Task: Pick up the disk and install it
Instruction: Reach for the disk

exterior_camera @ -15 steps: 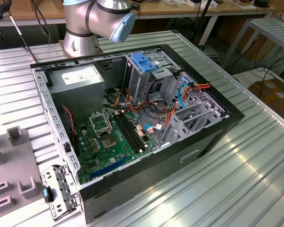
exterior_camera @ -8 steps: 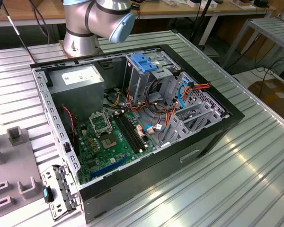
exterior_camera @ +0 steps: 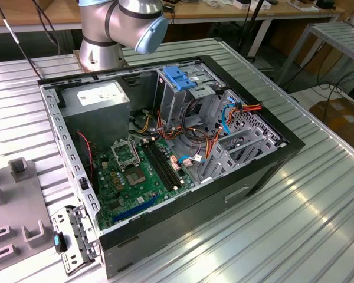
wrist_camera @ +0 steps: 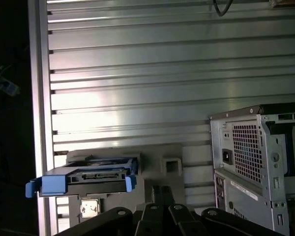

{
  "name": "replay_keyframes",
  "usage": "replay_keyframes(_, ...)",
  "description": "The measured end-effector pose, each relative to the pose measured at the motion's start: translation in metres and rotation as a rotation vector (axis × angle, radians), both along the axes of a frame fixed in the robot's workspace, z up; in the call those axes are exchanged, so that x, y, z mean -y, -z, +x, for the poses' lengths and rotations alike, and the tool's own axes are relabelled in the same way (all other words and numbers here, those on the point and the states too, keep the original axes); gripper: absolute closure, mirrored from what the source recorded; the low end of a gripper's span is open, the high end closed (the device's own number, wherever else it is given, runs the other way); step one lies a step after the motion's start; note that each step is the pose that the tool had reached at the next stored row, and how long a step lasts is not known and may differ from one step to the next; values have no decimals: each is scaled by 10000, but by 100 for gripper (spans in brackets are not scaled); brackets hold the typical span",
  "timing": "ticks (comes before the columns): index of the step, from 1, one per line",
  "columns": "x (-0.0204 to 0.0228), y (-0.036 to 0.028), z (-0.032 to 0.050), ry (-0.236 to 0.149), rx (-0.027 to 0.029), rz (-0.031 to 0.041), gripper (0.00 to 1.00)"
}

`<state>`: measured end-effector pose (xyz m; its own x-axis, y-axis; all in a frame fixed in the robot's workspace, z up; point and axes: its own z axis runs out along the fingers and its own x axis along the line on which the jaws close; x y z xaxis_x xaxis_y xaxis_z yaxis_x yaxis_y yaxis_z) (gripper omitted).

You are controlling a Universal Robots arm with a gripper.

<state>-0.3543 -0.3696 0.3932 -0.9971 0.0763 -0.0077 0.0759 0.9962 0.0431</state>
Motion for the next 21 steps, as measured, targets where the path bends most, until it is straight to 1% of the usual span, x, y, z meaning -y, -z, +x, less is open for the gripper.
replay_keyframes(2, -7, 0, -27, 0, 0, 0, 89)
replay_keyframes(4, -21, 0, -81, 0, 0, 0, 89)
replay_keyframes(8, -37, 0, -148, -1, 0, 0, 89)
replay_keyframes(16, -61, 0, -307, 0, 0, 0, 89)
replay_keyframes(17, -66, 0, -339, 0, 0, 0, 89)
replay_keyframes(19, -71, 1, -376, 0, 1, 1, 89)
replay_keyframes(21, -78, 1, -439, -1, 1, 1, 89)
